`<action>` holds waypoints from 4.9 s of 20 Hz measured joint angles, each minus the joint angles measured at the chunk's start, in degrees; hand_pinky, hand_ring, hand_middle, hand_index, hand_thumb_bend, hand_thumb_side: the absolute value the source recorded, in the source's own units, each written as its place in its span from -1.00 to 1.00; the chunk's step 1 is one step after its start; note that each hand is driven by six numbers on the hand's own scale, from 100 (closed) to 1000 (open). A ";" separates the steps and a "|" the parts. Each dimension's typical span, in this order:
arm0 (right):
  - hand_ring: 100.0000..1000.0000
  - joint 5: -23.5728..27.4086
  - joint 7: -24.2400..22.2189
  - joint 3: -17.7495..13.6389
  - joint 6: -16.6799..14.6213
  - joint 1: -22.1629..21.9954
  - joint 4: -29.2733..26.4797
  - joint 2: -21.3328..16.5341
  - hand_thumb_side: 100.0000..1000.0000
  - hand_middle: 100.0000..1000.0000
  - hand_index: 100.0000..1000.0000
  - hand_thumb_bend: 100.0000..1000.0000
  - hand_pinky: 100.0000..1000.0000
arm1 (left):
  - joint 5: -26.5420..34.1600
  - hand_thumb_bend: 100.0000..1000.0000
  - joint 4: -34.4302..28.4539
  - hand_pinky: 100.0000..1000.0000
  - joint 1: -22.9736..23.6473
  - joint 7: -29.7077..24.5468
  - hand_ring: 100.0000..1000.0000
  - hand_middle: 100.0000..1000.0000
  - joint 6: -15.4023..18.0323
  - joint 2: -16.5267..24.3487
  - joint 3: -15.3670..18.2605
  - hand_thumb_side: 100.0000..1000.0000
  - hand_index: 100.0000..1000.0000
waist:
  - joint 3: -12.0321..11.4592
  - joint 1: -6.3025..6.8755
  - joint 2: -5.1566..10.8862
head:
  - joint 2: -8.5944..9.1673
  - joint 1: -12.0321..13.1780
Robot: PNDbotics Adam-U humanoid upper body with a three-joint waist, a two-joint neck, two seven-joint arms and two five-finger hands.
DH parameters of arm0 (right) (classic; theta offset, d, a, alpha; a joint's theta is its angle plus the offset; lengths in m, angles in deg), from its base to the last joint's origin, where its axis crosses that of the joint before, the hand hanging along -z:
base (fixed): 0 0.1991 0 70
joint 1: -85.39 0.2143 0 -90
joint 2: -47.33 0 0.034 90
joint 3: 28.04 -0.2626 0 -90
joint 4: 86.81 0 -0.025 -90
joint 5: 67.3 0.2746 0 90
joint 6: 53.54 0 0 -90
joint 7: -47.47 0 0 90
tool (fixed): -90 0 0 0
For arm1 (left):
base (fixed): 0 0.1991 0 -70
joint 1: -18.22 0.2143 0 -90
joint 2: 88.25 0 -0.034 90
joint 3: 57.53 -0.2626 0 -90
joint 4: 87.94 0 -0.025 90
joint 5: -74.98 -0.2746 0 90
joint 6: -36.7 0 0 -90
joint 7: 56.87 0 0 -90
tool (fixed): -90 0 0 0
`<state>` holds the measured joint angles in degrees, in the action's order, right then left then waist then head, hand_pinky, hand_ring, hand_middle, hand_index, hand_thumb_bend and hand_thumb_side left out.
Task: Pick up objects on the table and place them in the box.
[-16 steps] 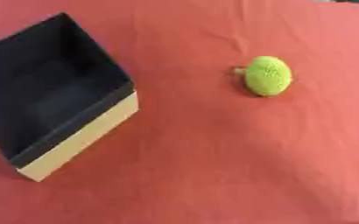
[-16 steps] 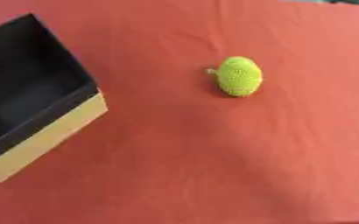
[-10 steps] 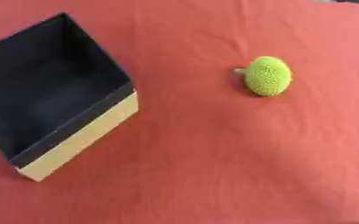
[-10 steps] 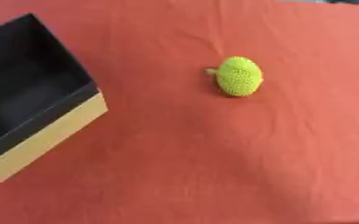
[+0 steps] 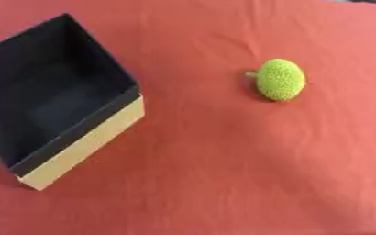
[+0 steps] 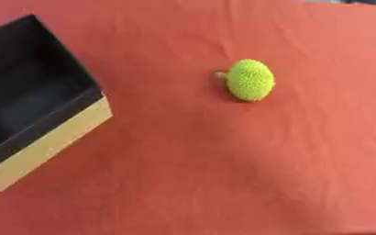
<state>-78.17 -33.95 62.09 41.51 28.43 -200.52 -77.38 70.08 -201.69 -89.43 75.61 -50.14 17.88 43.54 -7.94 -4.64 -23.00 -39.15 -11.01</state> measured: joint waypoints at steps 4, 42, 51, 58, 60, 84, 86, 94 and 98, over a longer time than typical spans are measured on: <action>0.62 -0.58 -5.51 3.17 0.00 0.32 0.00 -0.67 0.89 0.55 0.73 -1.00 0.60 | 0.18 -0.57 0.00 0.45 0.00 -0.15 0.25 0.25 -0.07 0.00 0.00 -0.04 0.54 | -0.32 0.01 0.00 | 0.00 -0.24; 0.81 -3.60 -36.67 11.91 8.47 -2.74 -0.01 -5.08 -0.67 0.67 0.87 -0.68 0.75 | 0.66 -0.58 0.00 0.45 -0.01 -1.01 0.25 0.26 -0.10 -0.01 -0.02 -0.03 0.54 | -0.75 0.10 -0.03 | 0.01 -0.91; 0.83 -7.20 -35.86 11.92 15.30 -3.37 0.14 -5.08 -0.67 0.70 0.88 -0.61 0.76 | 0.73 -0.58 0.00 0.45 -0.01 -1.08 0.25 0.26 -0.17 -0.01 -0.02 -0.03 0.54 | -0.63 0.12 -0.15 | 0.32 -0.88; 0.84 -9.00 -36.71 12.40 15.80 -3.25 5.71 -4.92 -1.00 0.72 0.90 -0.26 0.78 | 0.89 -0.60 0.00 0.45 -0.01 -1.08 0.25 0.25 -0.19 -0.01 -0.02 -0.04 0.54 | -0.72 0.20 -0.33 | 0.49 -0.86; 0.83 -9.17 -37.17 12.68 15.57 -2.75 7.33 -4.60 -1.00 0.71 0.90 -0.22 0.78 | 0.91 -0.60 0.00 0.45 -0.02 -1.08 0.25 0.25 -0.19 -0.01 -0.02 -0.04 0.54 | -0.72 0.29 -0.35 | 0.49 -0.86; 0.78 -11.84 -39.86 16.94 14.11 1.78 24.61 0.62 -1.00 0.61 0.76 -0.25 0.75 | 1.18 -0.62 0.00 0.45 -0.04 -1.11 0.24 0.25 -0.39 -0.52 -0.02 -0.04 0.53 | -1.40 0.29 -0.87 | 0.52 -1.15; 0.74 -11.94 -40.06 17.17 13.83 1.89 25.15 0.90 -1.00 0.52 0.65 -0.36 0.73 | 1.19 -0.62 0.00 0.45 -0.04 -1.13 0.24 0.25 -0.40 -0.52 -0.02 -0.04 0.53 | -1.50 0.29 -0.87 | 0.52 -1.16; 0.36 -11.08 -36.39 16.89 12.93 1.62 24.19 1.09 -1.00 0.04 0.22 -0.89 0.47 | 1.20 -0.62 0.00 0.45 -0.05 -1.14 0.24 0.25 -0.43 -0.53 -0.02 -0.04 0.53 | -1.55 0.29 -0.87 | 0.51 -1.16; 0.29 -9.67 -33.83 16.81 11.48 0.80 22.13 1.04 -1.00 0.01 0.20 -1.00 0.41 | 1.20 -0.62 0.00 0.46 -0.06 -1.14 0.24 0.25 -0.43 -0.53 -0.02 -0.04 0.53 | -1.61 0.29 -0.87 | 0.51 -1.15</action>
<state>-87.85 -67.78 78.91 52.99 29.22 -178.39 -76.34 71.28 -201.69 -89.50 74.46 -50.57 17.35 43.52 -9.55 -4.35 -23.87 -38.64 -12.15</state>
